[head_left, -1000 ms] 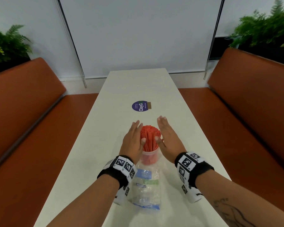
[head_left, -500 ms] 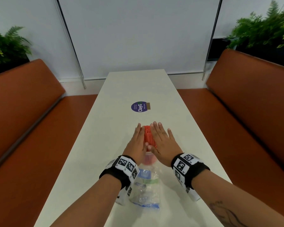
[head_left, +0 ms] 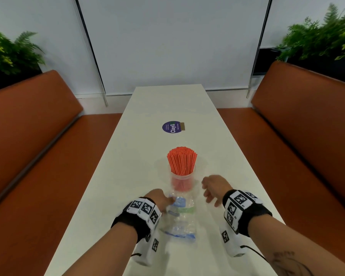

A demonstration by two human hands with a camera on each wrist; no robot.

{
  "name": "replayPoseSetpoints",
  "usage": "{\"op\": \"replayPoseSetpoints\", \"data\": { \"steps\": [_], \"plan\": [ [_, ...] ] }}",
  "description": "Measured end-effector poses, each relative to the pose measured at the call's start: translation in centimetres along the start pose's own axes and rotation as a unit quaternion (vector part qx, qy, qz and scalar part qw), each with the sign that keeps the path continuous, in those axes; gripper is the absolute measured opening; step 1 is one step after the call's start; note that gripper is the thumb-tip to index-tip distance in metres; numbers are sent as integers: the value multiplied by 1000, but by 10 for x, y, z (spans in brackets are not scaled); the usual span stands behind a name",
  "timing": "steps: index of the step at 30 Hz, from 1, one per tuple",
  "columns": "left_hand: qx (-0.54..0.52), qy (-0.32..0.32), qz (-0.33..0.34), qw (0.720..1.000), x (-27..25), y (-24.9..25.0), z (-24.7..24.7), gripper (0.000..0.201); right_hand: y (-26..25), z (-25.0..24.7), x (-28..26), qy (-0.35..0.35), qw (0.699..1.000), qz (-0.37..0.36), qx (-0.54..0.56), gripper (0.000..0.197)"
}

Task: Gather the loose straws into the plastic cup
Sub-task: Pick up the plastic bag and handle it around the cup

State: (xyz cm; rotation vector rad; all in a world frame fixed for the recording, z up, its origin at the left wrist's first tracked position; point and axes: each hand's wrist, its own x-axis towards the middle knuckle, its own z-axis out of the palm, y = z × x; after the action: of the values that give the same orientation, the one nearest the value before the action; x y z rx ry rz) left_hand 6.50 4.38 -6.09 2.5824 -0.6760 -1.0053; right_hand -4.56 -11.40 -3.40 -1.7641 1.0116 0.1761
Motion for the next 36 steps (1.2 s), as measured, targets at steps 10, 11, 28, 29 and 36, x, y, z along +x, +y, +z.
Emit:
{"op": "replayPoseSetpoints", "data": {
  "steps": [10,11,28,29,36],
  "plan": [
    [-93,-58,-9,994,-17,-19,27,27,7,50,-21,-161,972,36,-167,16],
    [-101,-49,-16,994,-18,-25,25,25,4,55,-23,-169,970,31,-172,17],
    [-343,162,-71,922,-38,-146,-79,35,-110,183,-15,-135,985,-62,-90,35],
    [-324,161,-68,930,-37,-151,-81,35,-113,188,-12,-140,983,-60,-102,35],
    [-192,133,-83,969,-32,-169,-85,39,-114,191,-4,-133,986,-50,-91,28]
  ]
}}
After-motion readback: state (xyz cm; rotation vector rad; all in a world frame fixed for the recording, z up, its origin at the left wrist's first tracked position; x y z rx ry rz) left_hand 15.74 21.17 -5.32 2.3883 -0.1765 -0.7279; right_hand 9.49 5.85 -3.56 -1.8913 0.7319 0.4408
